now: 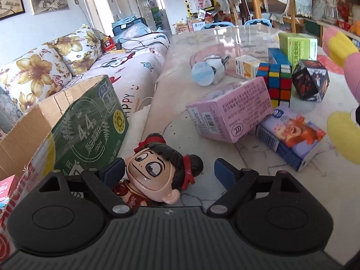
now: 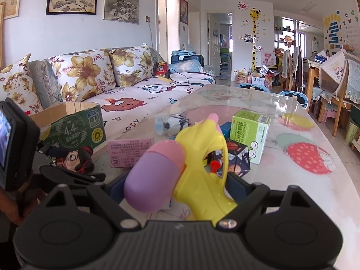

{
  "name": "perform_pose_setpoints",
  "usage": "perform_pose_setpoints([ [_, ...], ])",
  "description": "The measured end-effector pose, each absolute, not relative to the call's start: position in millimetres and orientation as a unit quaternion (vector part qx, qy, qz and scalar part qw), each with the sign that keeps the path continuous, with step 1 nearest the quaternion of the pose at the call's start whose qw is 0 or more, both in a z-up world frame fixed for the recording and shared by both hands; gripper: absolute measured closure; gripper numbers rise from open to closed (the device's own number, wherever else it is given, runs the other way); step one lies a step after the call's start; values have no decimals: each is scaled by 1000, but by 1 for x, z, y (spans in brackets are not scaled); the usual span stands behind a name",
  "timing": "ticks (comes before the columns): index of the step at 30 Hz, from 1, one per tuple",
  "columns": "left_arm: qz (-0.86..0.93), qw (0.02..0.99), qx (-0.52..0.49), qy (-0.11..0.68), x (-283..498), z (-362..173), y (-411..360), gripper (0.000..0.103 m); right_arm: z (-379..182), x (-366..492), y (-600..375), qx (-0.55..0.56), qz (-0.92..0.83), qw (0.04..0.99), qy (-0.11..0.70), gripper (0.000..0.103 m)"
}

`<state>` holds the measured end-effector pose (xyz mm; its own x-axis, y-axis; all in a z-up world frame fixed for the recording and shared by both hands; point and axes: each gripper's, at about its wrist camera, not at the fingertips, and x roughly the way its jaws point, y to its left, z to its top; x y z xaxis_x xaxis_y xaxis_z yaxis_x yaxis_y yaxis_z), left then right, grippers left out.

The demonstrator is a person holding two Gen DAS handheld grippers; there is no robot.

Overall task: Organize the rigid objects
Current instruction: 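Grasp the doll figurine with red hair buns using the left tool, then carry the doll toward the cardboard box while right tool holds the toy gun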

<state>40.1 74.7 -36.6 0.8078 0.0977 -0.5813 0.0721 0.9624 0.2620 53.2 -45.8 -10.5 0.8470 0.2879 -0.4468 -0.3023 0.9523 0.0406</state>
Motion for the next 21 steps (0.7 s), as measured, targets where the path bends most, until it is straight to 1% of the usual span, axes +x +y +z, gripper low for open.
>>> perform_pose_setpoints([
  [3, 18, 936, 162, 313, 44, -43, 74, 0, -12, 56, -44, -19, 154, 960, 234, 14],
  [9, 10, 937, 136, 321, 53, -40, 79, 0, -16, 59, -38, -30, 155, 958, 240, 14],
  [11, 14, 936, 145, 319, 54, -40, 77, 10, -18, 60, -37, -33, 154, 957, 244, 14],
  [21, 7, 937, 146, 316, 53, -35, 73, 11, -23, 63, -32, -48, 142, 956, 253, 14],
])
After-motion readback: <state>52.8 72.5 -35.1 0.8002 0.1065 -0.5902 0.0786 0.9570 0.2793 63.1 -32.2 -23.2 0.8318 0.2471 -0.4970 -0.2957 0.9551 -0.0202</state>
